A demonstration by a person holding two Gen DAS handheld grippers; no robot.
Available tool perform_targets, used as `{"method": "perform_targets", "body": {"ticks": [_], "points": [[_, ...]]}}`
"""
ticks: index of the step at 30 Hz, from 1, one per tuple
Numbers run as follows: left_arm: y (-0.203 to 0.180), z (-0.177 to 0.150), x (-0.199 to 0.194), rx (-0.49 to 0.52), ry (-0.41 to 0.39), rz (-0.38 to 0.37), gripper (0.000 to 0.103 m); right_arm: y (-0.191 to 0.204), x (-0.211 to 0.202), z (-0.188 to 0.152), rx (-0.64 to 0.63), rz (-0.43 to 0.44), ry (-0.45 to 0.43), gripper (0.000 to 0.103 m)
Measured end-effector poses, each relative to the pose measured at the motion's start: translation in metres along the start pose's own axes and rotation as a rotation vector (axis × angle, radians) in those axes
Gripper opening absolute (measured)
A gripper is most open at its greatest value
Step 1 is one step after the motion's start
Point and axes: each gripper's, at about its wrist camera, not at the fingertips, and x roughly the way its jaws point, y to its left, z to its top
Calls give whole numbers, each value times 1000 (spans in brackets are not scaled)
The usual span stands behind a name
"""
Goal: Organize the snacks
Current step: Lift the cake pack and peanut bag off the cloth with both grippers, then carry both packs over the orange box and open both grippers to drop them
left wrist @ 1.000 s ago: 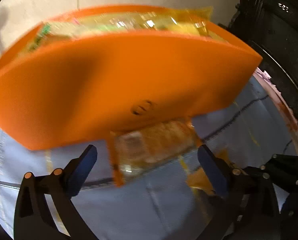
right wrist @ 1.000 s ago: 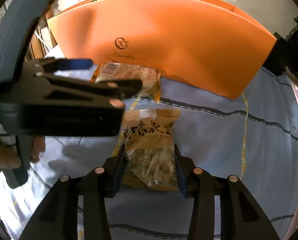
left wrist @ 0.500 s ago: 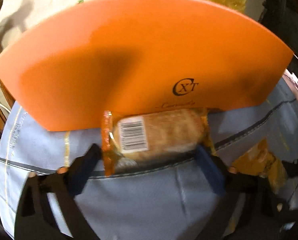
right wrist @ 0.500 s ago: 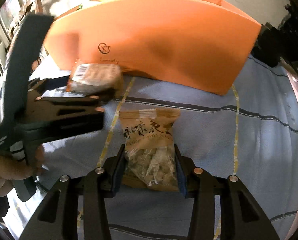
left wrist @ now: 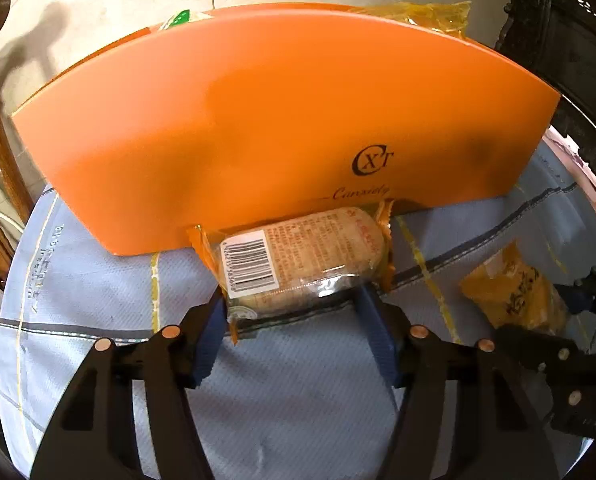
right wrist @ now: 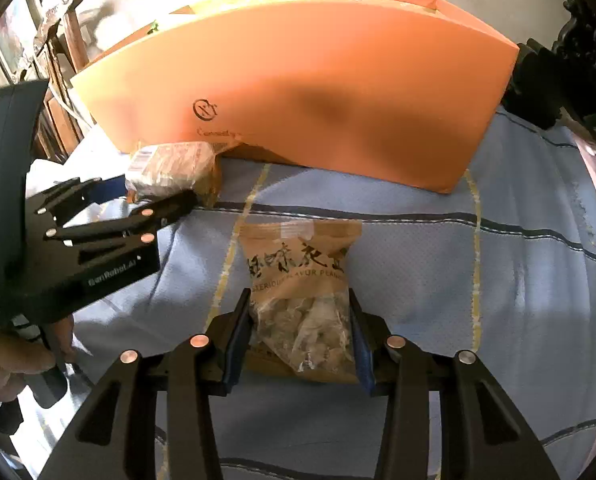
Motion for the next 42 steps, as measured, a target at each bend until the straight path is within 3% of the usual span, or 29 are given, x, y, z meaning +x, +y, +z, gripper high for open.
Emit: {"method": "perform_targets", "body": {"ticks": [5, 10, 13, 17, 18, 19, 22, 27, 37, 42], "points": [[-1, -4, -3, 23, 1, 14, 62, -2, -5, -1, 3, -3, -6, 44], [-20, 10, 2, 0, -11, 12, 95, -4, -1, -4, 7, -25, 8, 44], [-20, 17, 14, -58, 35, 23, 99, -3, 0, -4, 15, -21, 13, 44], [-17, 16, 17, -94, 27, 26, 97, -3, -1, -6, 1, -21, 18, 44], [-15, 16, 15, -105, 13, 26, 77, -3, -1, -6, 0, -20, 19, 44], [-14, 17, 12, -102, -1, 21, 76, -3, -1, -7, -2, -18, 19, 44], [-13, 15, 8, -103, -9, -8, 75, -3, -1, -8, -7, -15, 15, 44], [-2, 7, -7, -119, -39, 6, 75, -4, -4, -10, -12, -12, 12, 44], [30, -25, -37, -149, 1, 52, 75, 0, -6, -20, 1, -23, 9, 44], [18, -30, -49, -147, 11, 61, 75, 7, -13, -29, 2, -22, 8, 44]]}}
